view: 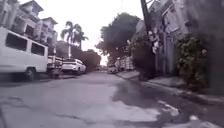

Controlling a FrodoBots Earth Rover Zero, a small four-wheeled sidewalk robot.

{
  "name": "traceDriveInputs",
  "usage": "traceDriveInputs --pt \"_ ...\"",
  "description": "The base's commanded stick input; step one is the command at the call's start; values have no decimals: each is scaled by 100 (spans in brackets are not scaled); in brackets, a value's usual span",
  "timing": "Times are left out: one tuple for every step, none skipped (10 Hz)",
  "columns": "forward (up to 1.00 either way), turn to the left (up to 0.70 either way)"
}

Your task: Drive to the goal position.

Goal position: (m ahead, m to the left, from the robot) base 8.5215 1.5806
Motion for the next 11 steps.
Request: traceDriveInputs --pt "70 0" --pt "70 0" --pt "70 -5" --pt "70 -23" --pt "70 -35" --pt "70 -35" --pt "70 -26" --pt "70 0" --pt "70 0" --pt "70 0" --pt "70 0"
